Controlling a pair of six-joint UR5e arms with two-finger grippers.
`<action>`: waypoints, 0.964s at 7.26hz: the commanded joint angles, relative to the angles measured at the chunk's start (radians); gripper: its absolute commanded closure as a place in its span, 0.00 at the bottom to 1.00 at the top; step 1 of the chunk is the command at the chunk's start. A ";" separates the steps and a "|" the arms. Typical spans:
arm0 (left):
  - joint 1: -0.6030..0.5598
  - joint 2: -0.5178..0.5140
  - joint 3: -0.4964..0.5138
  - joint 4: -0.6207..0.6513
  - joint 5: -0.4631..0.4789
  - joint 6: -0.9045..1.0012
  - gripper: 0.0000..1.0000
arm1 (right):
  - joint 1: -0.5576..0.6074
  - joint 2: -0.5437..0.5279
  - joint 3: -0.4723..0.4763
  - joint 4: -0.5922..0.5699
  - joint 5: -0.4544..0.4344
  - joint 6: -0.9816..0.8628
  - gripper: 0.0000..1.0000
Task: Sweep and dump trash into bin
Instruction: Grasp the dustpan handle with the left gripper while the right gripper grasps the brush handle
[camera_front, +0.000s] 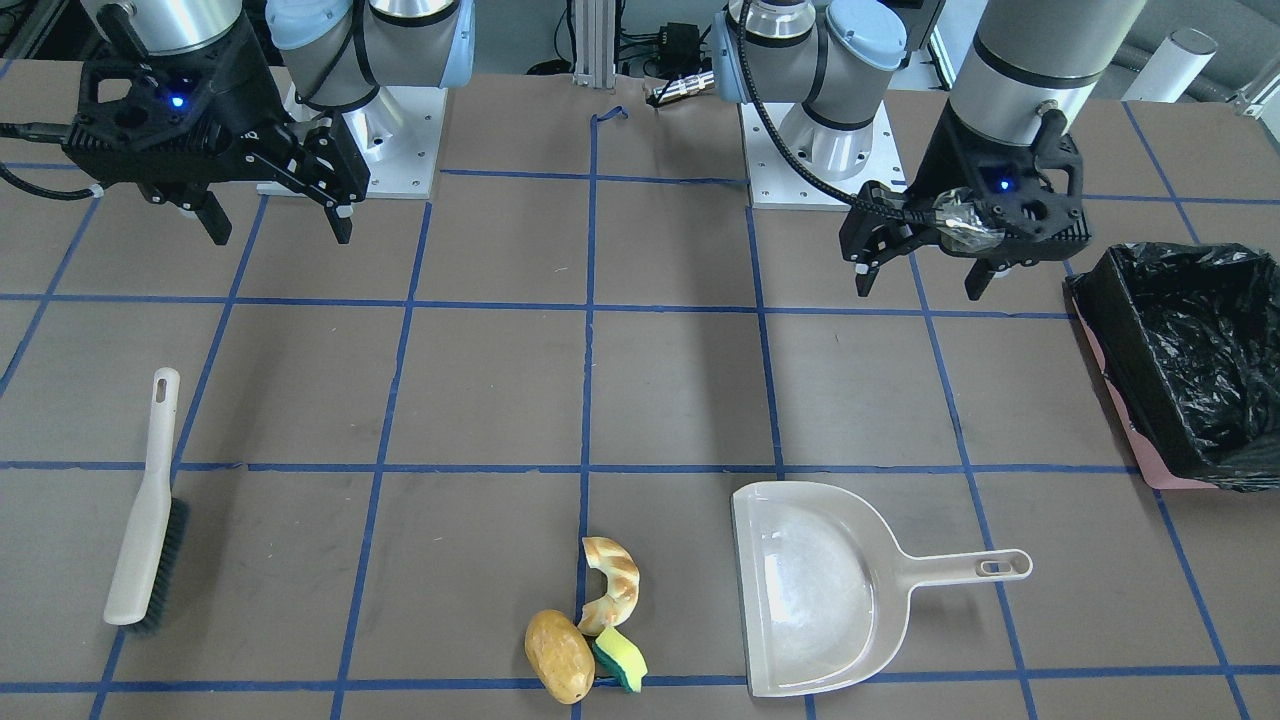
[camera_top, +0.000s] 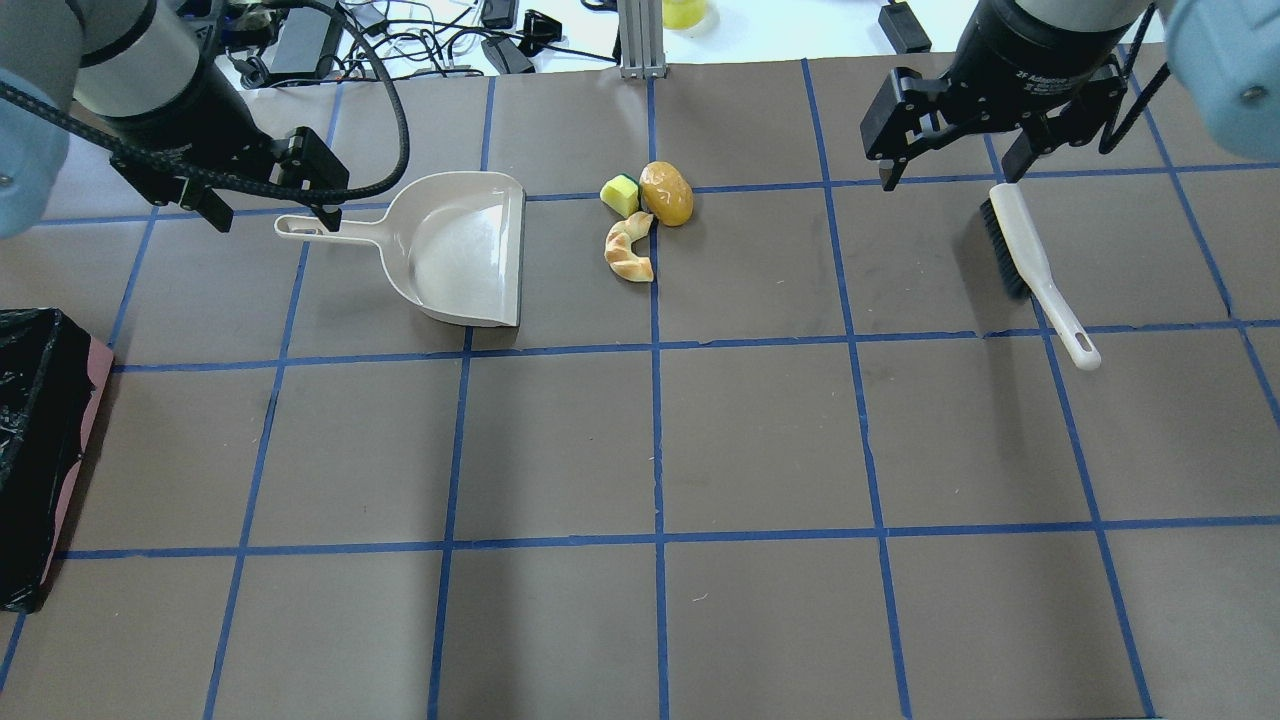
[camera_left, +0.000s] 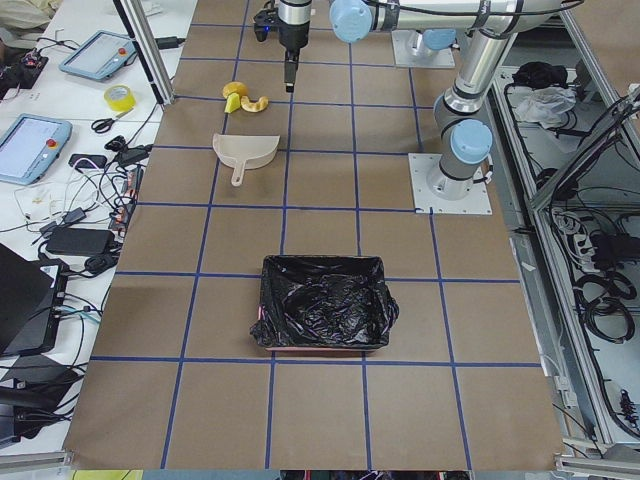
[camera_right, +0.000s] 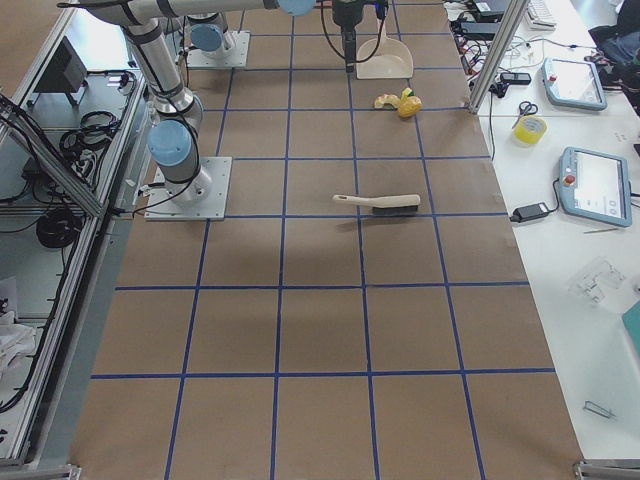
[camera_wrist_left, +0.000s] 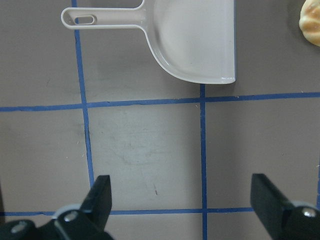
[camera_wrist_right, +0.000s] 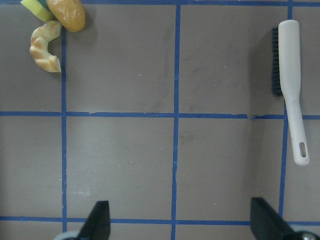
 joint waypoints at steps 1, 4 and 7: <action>-0.035 -0.008 0.030 -0.009 -0.095 -0.039 0.00 | 0.000 0.000 0.000 0.000 0.001 0.001 0.00; -0.018 0.001 0.007 -0.039 -0.102 -0.021 0.00 | 0.000 0.000 0.000 0.002 0.001 -0.003 0.00; 0.099 -0.063 -0.011 0.083 -0.108 0.360 0.00 | -0.002 -0.002 -0.002 0.002 0.006 -0.006 0.00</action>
